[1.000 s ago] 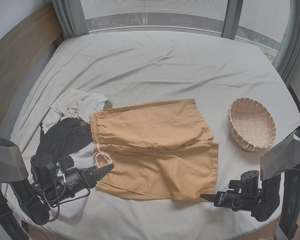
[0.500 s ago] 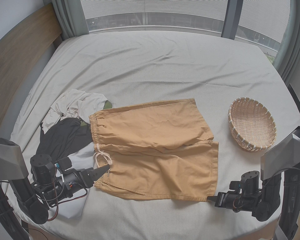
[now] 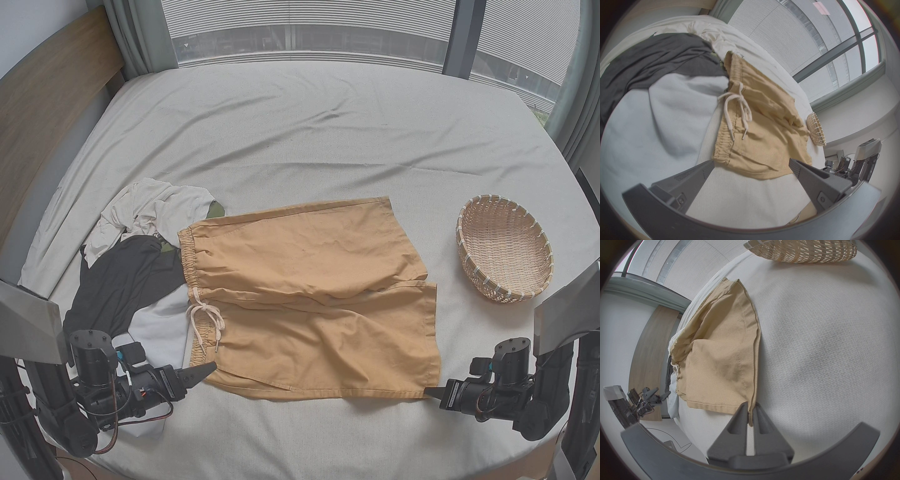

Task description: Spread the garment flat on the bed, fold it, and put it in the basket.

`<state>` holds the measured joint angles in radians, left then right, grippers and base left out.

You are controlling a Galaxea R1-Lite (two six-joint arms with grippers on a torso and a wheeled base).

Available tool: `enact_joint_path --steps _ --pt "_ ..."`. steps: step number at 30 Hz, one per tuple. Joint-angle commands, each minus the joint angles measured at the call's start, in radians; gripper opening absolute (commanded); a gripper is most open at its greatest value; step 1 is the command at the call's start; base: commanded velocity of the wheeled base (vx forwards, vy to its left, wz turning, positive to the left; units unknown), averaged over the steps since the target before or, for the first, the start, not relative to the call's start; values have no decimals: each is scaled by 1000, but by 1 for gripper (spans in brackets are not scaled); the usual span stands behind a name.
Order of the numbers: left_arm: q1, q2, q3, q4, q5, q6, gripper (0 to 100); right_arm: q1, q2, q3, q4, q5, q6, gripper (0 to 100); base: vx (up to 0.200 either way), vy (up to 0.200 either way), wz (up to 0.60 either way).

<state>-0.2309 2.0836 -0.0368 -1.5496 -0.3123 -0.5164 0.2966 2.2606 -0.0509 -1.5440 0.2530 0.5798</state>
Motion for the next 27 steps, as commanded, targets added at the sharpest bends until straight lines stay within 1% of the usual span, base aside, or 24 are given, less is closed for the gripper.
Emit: enact_joint_path --steps 1,7,24,25,27 --pt "5 81 3 -1 1 -2 100 4 -3 -1 -1 0 0 0 0 0 0" --pt "4 93 -11 0 2 -5 100 1 -3 -3 -2 0 0 0 0 0 0" --pt "5 162 -126 -1 2 -5 100 -1 -9 -3 -4 0 0 0 0 0 0" --pt "5 165 -126 -1 2 -5 0 -1 -10 -3 -4 0 0 0 0 0 0" --pt "7 181 -138 -1 2 -5 0 -2 -16 0 -2 0 0 0 0 0 0"
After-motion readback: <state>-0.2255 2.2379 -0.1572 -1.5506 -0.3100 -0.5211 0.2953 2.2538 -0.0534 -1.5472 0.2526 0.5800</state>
